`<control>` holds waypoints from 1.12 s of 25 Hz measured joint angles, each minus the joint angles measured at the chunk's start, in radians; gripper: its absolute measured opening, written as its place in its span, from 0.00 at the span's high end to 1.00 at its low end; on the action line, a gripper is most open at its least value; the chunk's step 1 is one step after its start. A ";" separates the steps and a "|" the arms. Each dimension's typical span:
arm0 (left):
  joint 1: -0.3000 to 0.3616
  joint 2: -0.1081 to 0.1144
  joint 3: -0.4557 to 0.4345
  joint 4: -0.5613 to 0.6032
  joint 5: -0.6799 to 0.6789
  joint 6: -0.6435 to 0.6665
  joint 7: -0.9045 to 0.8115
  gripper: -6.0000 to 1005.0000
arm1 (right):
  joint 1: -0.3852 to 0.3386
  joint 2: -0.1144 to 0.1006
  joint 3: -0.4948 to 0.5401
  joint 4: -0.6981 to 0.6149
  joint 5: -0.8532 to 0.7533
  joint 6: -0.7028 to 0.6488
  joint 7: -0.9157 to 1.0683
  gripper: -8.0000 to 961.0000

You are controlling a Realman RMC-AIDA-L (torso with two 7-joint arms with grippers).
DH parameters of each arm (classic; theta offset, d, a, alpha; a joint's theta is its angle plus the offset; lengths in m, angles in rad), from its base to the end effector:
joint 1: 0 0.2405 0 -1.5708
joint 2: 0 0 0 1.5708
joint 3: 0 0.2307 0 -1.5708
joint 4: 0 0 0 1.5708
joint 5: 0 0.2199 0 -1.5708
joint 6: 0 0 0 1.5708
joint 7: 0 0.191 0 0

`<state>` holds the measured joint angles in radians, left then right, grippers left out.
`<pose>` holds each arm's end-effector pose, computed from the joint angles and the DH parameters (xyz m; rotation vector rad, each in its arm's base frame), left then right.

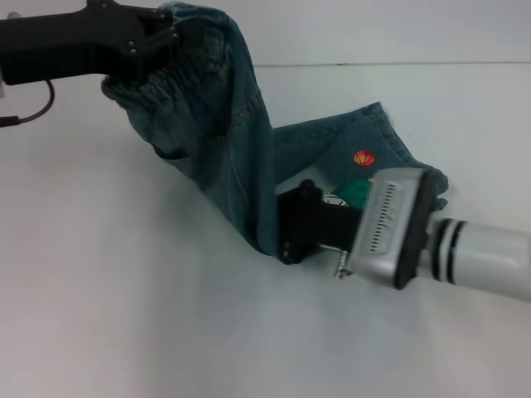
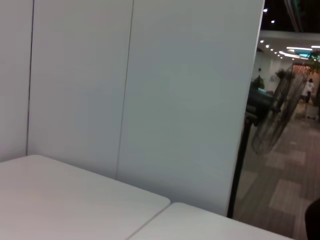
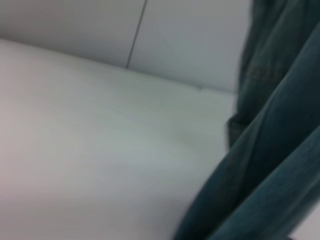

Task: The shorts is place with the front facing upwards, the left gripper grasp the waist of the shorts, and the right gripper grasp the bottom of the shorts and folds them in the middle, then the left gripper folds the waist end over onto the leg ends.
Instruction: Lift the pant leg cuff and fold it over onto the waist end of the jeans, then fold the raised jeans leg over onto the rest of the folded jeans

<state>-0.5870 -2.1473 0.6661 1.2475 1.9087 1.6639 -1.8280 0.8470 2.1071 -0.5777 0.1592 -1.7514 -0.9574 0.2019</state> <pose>-0.1216 0.3777 0.0673 -2.6181 -0.4578 -0.8172 0.1994 0.3540 -0.1712 -2.5992 -0.0946 0.4220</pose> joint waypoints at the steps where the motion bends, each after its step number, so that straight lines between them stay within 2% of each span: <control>1: 0.000 0.000 0.013 -0.002 0.001 -0.006 0.001 0.94 | -0.023 -0.005 0.003 -0.017 0.002 -0.032 0.005 0.99; 4: 0.003 -0.001 0.063 -0.006 0.002 -0.029 0.009 0.94 | -0.119 -0.015 0.000 -0.128 0.001 -0.154 0.069 0.99; 9: 0.005 -0.015 0.191 -0.020 0.002 -0.120 0.012 0.94 | -0.322 -0.018 -0.077 -0.473 -0.002 -0.392 0.357 0.99; 12: -0.003 -0.016 0.291 -0.032 -0.001 -0.195 0.012 0.93 | -0.429 -0.020 -0.118 -0.641 -0.003 -0.465 0.495 0.99; 14: -0.017 -0.018 0.369 -0.041 -0.002 -0.252 0.011 0.92 | -0.476 -0.022 -0.125 -0.697 -0.006 -0.491 0.533 0.99; 15: -0.017 -0.018 0.369 -0.041 -0.002 -0.252 0.011 0.92 | -0.499 -0.024 -0.126 -0.716 -0.010 -0.502 0.543 0.99; 16: -0.054 -0.018 0.460 -0.073 -0.003 -0.313 0.010 0.92 | -0.512 -0.026 -0.127 -0.724 -0.012 -0.511 0.546 0.99; 18: -0.091 -0.018 0.518 -0.112 -0.003 -0.352 0.011 0.91 | -0.529 -0.029 -0.127 -0.726 -0.019 -0.522 0.549 0.99; 23: -0.266 -0.023 0.735 -0.288 -0.004 -0.499 0.023 0.89 | -0.535 -0.024 -0.125 -0.720 -0.055 -0.516 0.543 0.99; 24: -0.322 -0.027 0.828 -0.342 -0.009 -0.560 0.024 0.89 | -0.533 -0.022 -0.125 -0.716 -0.062 -0.513 0.542 0.99; 26: -0.365 -0.028 0.916 -0.377 -0.033 -0.625 0.024 0.88 | -0.523 -0.022 -0.128 -0.703 -0.073 -0.507 0.540 0.99; 28: -0.412 -0.028 1.046 -0.412 -0.091 -0.740 0.023 0.87 | -0.514 -0.022 -0.131 -0.690 -0.079 -0.492 0.539 0.99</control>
<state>-0.9988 -2.1752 1.7122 0.8350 1.8182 0.9240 -1.8047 0.3333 2.0850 -0.7082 -0.5303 -1.8308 -1.4497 0.7408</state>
